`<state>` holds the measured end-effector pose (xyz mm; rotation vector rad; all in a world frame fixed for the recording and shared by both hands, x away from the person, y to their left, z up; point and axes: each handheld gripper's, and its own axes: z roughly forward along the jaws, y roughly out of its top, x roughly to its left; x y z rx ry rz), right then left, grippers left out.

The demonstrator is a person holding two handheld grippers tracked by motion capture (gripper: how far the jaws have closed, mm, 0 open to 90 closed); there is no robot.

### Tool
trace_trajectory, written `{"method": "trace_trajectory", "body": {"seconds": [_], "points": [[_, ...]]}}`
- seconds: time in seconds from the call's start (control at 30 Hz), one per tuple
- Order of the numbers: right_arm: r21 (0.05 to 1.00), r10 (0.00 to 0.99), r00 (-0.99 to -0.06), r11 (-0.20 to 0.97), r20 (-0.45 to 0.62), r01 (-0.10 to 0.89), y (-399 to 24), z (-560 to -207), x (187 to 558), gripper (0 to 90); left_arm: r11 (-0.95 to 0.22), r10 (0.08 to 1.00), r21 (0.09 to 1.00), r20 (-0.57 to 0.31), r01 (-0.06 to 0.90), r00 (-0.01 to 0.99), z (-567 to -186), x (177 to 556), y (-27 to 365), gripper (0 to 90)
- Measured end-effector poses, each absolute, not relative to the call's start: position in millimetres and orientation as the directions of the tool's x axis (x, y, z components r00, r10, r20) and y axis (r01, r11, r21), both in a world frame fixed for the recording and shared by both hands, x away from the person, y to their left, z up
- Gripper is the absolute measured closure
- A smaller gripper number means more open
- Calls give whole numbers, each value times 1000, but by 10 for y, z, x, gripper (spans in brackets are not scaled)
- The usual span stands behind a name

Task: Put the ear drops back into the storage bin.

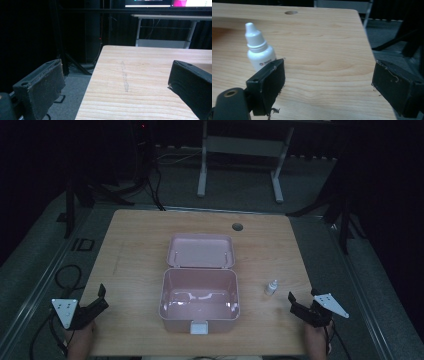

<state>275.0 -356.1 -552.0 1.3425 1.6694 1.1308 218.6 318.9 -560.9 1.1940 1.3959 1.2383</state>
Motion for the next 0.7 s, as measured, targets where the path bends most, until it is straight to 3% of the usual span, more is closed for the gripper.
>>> {"method": "trace_trajectory", "body": {"seconds": [0.33,0.47,0.7], "points": [[927,976,-218,102,-22,361,-3532,-5526,2756,134,45,987,994,-29,100,-158,-5615,2190,3220,5],[915,957,-289,131,-17,381,-3534,-5525,2766,134,44,987,994,-28,96,-160,-5616,2187,3221,5],[859,942,-337,175,-3,481,-3519,-5477,2776,135,42,989,994,-27,101,-146,-5618,2190,3222,5]]}}
